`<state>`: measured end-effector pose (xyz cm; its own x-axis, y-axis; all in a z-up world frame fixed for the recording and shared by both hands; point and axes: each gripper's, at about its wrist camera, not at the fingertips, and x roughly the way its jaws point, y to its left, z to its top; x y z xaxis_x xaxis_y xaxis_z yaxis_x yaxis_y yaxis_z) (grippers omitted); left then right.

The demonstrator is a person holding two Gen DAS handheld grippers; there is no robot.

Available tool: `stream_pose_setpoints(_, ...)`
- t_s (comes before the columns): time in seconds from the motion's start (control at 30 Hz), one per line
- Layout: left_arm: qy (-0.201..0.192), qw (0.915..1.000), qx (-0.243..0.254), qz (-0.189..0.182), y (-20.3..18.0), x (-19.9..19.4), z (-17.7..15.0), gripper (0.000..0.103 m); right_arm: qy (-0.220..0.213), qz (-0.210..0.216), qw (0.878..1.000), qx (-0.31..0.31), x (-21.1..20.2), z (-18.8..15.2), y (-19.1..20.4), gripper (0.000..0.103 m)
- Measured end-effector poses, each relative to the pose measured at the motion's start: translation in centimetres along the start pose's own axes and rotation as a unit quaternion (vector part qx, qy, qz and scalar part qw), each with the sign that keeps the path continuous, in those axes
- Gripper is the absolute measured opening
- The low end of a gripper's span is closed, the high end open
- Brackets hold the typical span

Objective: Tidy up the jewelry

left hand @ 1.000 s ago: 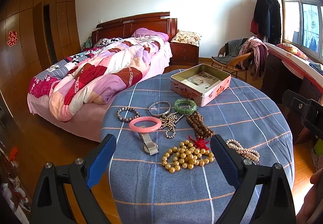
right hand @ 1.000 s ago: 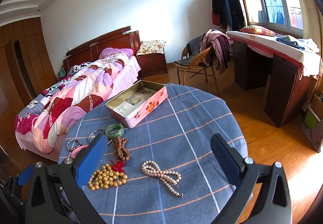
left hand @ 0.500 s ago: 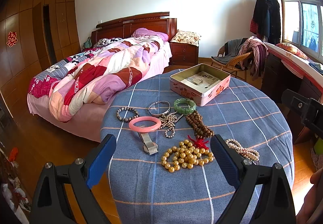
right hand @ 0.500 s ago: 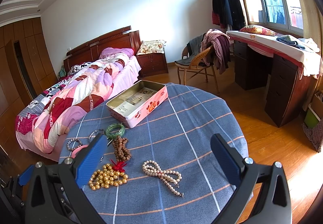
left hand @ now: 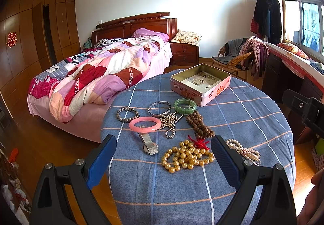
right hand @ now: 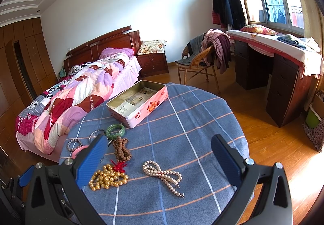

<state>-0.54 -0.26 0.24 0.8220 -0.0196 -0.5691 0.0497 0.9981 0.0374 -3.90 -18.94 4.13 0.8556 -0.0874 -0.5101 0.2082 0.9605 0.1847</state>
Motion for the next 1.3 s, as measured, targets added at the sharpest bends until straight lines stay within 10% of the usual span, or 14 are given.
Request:
stream_pose_setpoints(1.2,0.064,0.9976,0.003,-0.025,0.2,4.9,-1.1,0.094,0.042,-0.006,0.999,-0.026,3.2,-0.9,-2.6,0.103)
stream_pose_setpoints(1.3,0.090,0.9952,-0.006,-0.037,1.0,6.3,-2.0,0.094,0.076,-0.007,0.996,-0.039,5.0,-1.9,-3.6,0.088)
